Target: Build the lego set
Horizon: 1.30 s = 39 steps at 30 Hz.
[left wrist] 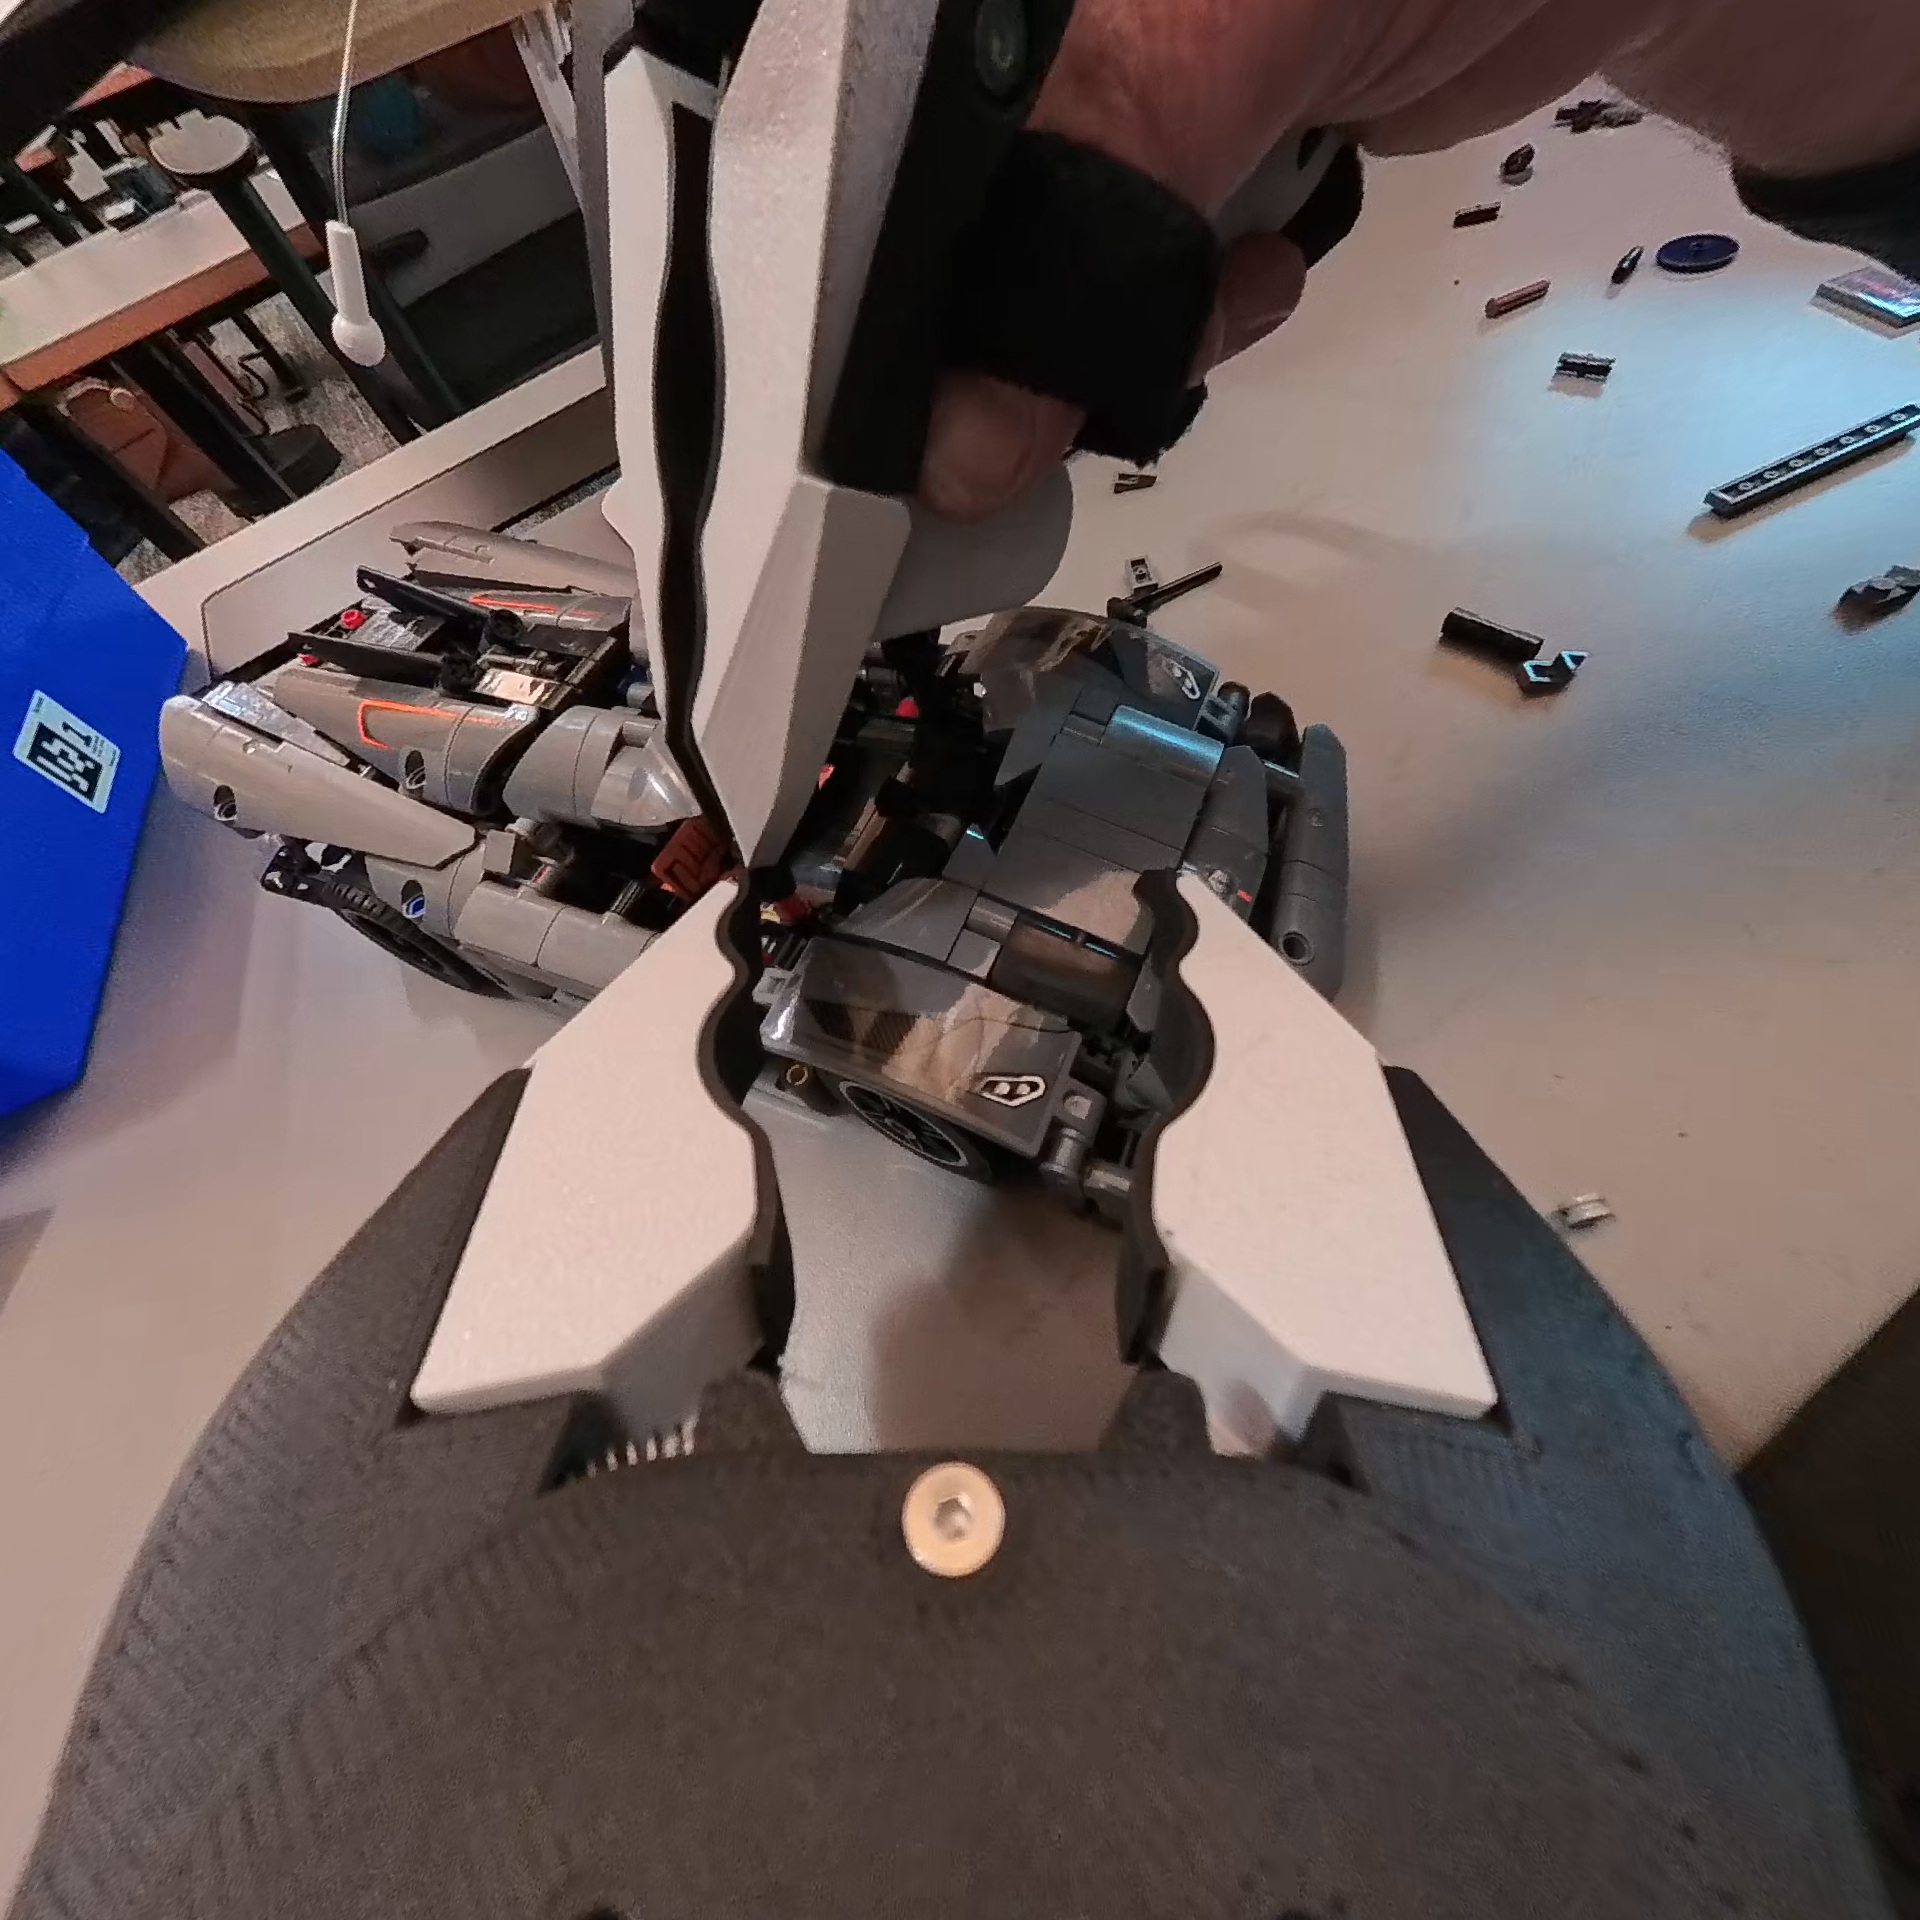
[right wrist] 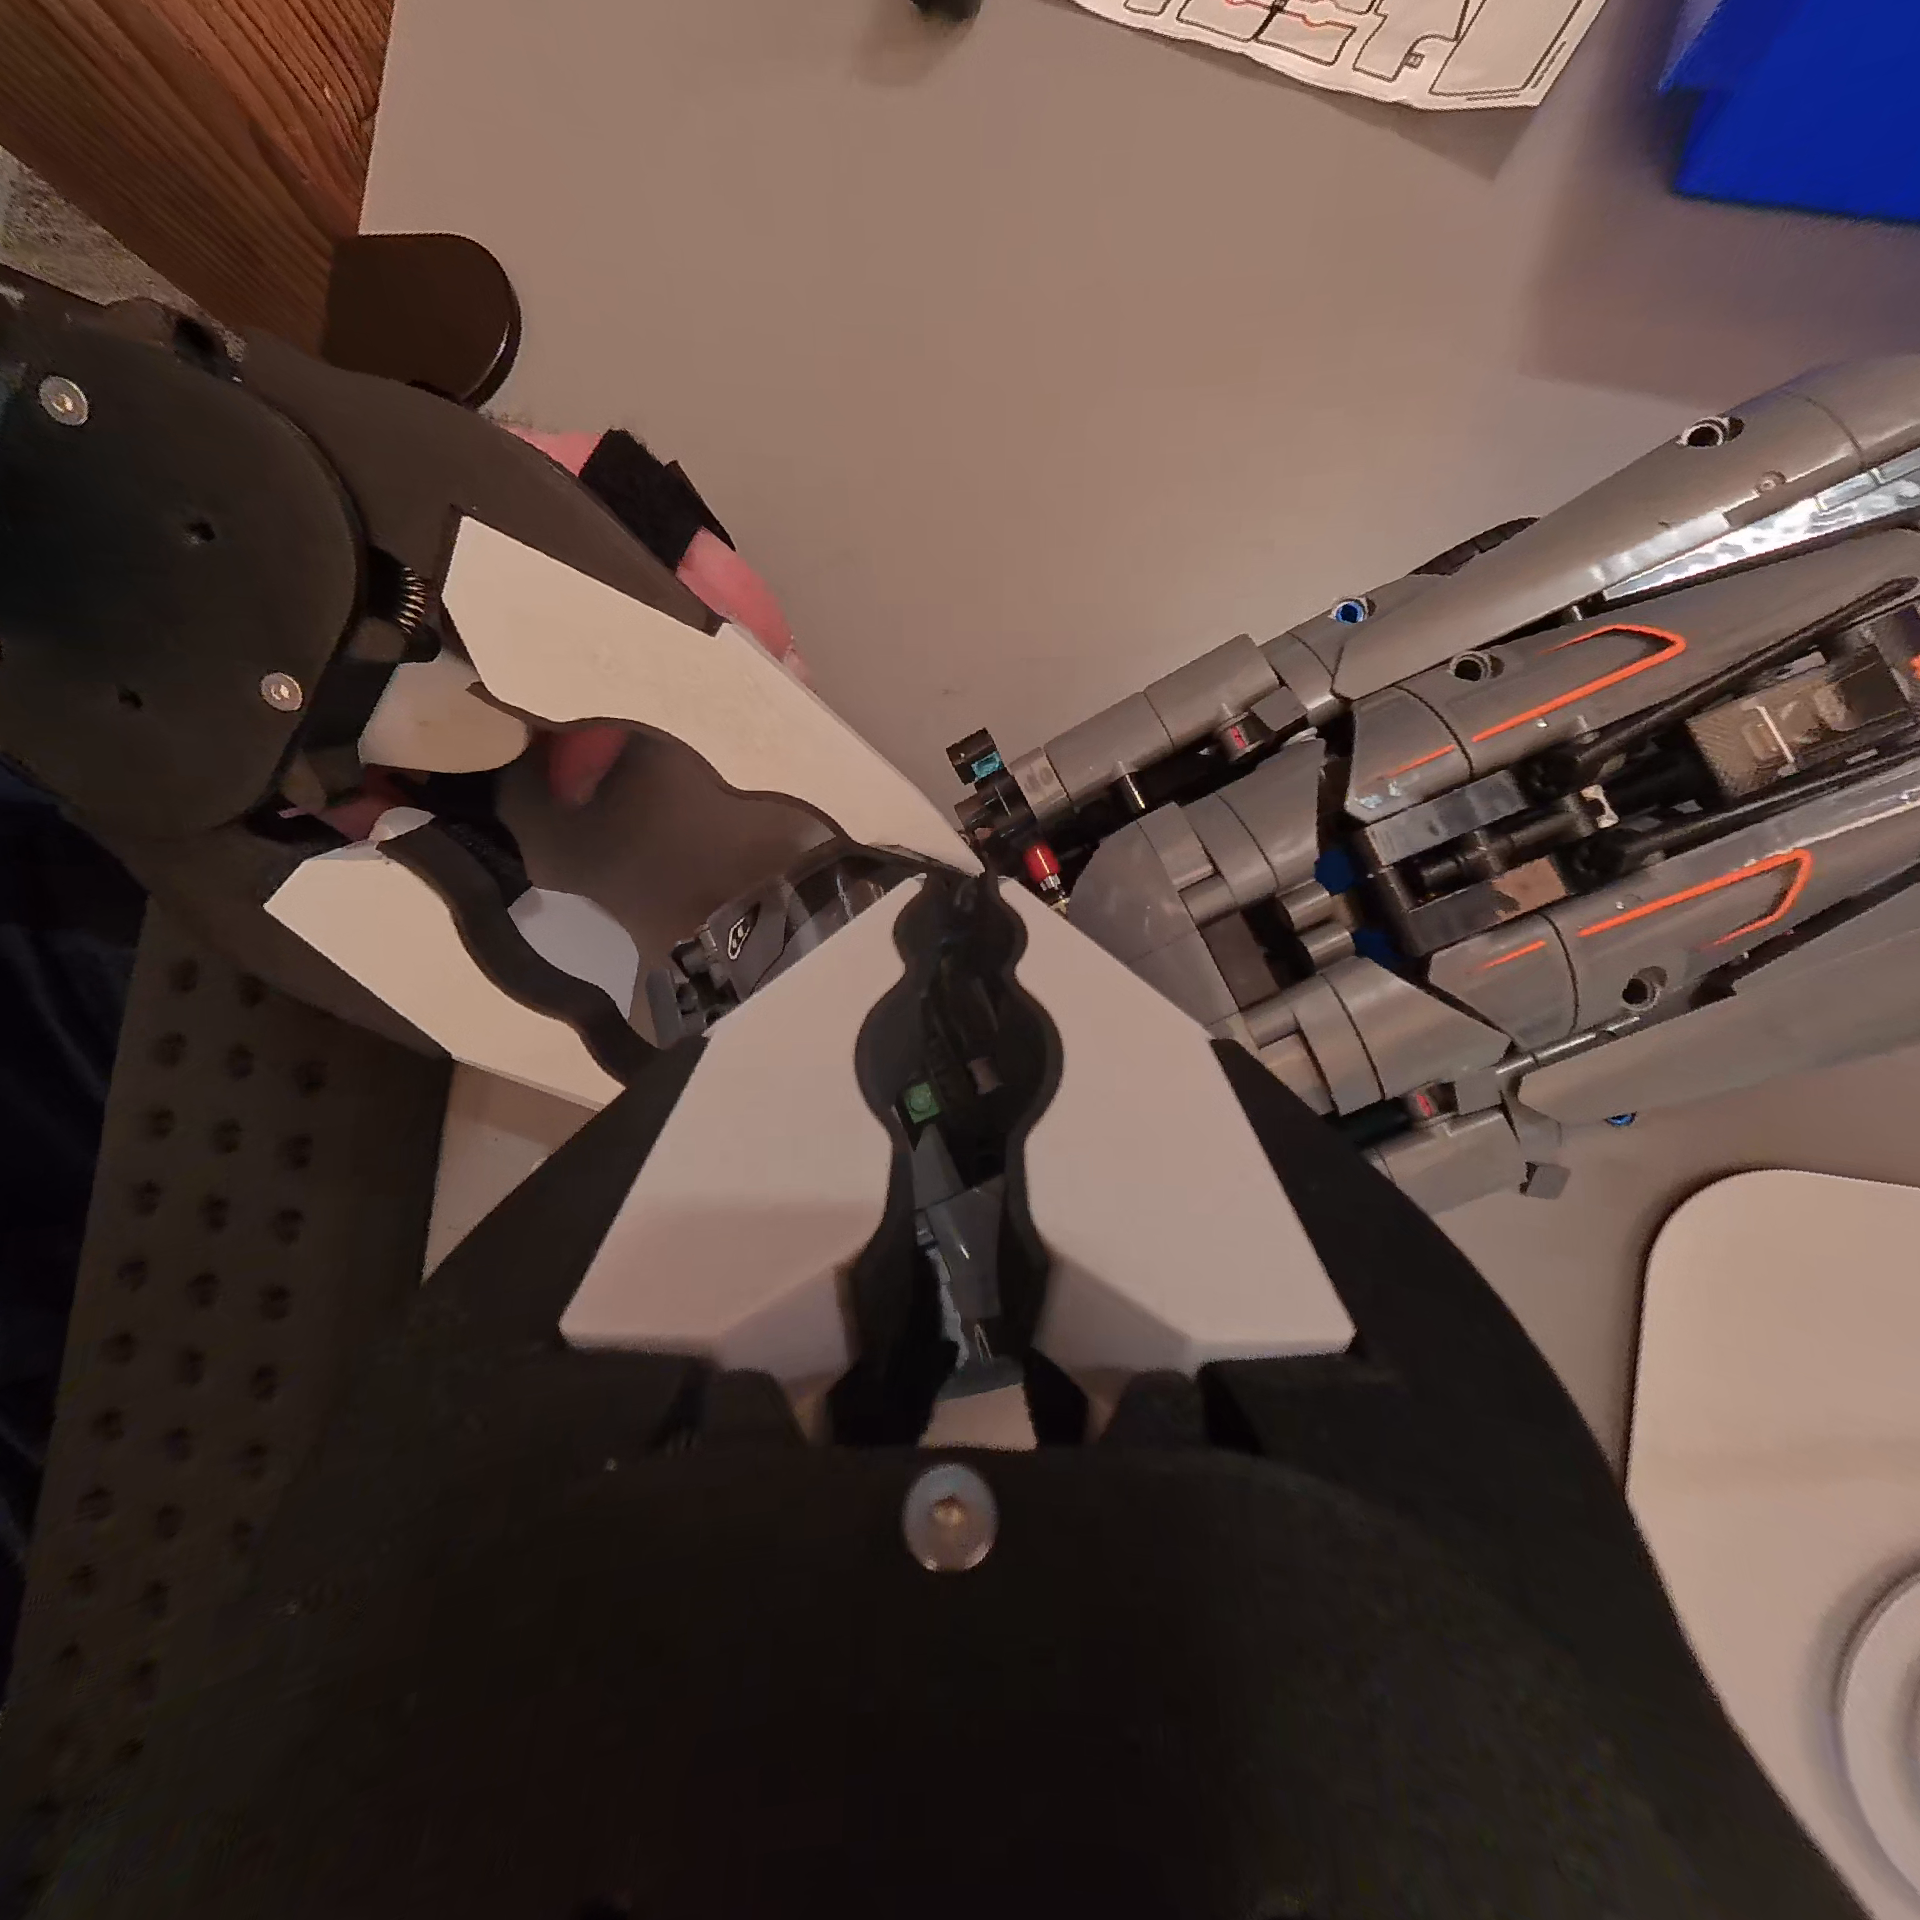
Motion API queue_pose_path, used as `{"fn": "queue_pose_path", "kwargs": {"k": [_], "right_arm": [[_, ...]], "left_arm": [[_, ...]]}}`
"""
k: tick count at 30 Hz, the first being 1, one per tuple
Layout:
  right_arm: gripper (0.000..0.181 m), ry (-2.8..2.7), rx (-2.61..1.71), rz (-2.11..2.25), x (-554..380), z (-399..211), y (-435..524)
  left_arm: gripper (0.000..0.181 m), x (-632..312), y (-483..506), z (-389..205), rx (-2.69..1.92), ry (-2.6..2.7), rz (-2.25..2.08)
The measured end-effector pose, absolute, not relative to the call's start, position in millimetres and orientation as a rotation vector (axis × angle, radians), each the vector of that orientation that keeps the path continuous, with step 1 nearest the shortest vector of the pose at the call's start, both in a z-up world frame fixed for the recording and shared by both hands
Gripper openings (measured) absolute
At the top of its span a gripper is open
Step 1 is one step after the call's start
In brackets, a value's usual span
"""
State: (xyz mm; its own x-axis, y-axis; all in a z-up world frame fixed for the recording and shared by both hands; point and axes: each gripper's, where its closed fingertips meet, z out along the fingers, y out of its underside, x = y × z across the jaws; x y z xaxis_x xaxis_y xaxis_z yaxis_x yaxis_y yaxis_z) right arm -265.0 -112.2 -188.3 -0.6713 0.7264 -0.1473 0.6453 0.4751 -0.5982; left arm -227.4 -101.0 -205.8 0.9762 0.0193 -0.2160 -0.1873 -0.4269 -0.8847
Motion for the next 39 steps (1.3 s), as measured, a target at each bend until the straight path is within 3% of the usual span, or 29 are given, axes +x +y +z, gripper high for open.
{"fn": "queue_pose_path", "kwargs": {"k": [22,35,39], "right_arm": [[0.004,-2.584,-1.147,0.803,-262.2,-191.7,-115.4],[0.004,-2.575,-1.159,0.926,-264.9,-189.2,-114.9],[0.021,-2.539,-1.149,1.034,-265.8,-172.5,-113.2]], "left_arm": [[0.072,-228.4,-101.1,-207.2,-2.011,0.112,0.235],[0.071,-230.0,-100.8,-206.7,-2.006,0.112,0.261],[0.075,-232.0,-102.0,-203.9,-1.989,0.108,0.28]]}}
